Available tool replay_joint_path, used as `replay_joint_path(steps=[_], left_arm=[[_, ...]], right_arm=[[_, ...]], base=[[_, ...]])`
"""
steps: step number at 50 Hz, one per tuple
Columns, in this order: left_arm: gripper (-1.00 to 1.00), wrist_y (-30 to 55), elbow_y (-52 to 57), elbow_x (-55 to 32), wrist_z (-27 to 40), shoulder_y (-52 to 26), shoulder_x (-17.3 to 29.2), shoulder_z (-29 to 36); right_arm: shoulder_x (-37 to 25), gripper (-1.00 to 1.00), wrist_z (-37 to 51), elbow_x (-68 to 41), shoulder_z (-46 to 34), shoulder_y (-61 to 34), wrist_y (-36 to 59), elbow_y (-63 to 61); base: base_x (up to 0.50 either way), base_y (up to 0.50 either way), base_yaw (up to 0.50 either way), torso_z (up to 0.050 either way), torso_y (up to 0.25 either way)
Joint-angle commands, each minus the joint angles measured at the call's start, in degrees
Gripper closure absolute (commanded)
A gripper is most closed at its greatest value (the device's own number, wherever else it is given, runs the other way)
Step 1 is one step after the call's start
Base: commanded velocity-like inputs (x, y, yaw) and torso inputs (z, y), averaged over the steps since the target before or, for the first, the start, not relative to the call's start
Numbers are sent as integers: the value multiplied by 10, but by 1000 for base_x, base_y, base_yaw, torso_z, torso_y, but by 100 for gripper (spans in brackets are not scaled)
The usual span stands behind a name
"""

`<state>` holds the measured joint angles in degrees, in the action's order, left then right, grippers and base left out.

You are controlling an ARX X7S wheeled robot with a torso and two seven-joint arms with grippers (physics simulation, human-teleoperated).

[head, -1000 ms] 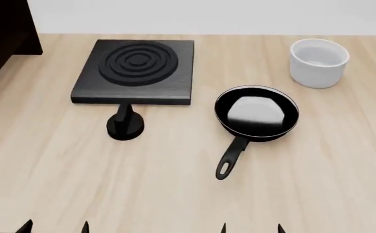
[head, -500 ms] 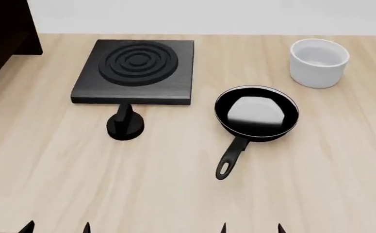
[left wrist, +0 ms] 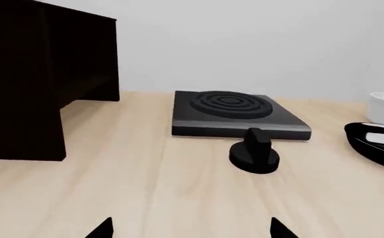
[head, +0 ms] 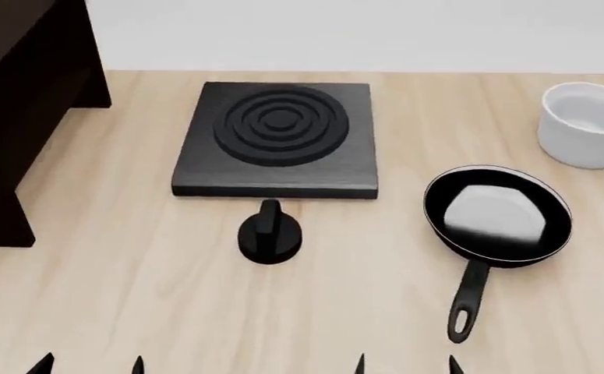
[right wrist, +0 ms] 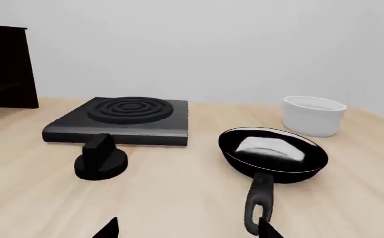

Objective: Put the frying pan on the cabinet shelf.

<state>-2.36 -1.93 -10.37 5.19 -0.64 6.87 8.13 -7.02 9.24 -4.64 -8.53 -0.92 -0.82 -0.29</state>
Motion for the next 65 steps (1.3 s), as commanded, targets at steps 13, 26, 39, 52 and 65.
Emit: replay_joint_path(steps=[13, 26, 39, 52, 65], left_arm=[[-100, 0, 1, -11, 9, -1, 9, 14], [-100, 1, -1, -20, 14, -2, 13, 18], [-100, -5, 3, -29, 19, -3, 15, 20], [-100, 29, 40, -33, 31, 2, 26, 29], [-100, 98, 147, -49, 62, 29, 45, 30]], right_arm=[[-13, -100, 28, 15, -11, -1, -6, 1], [-18, -100, 32, 10, -18, 0, 5, -9], [-22, -100, 35, 6, -23, -1, 1, -4], [-30, -100, 44, 19, -40, 13, 30, -66], [-39, -100, 66, -34, -13, 32, 186, -219]], base=[[464, 0, 0, 0, 0], [480, 0, 0, 0, 0], [468, 0, 0, 0, 0], [233, 0, 0, 0, 1], [0, 0, 0, 0, 0]])
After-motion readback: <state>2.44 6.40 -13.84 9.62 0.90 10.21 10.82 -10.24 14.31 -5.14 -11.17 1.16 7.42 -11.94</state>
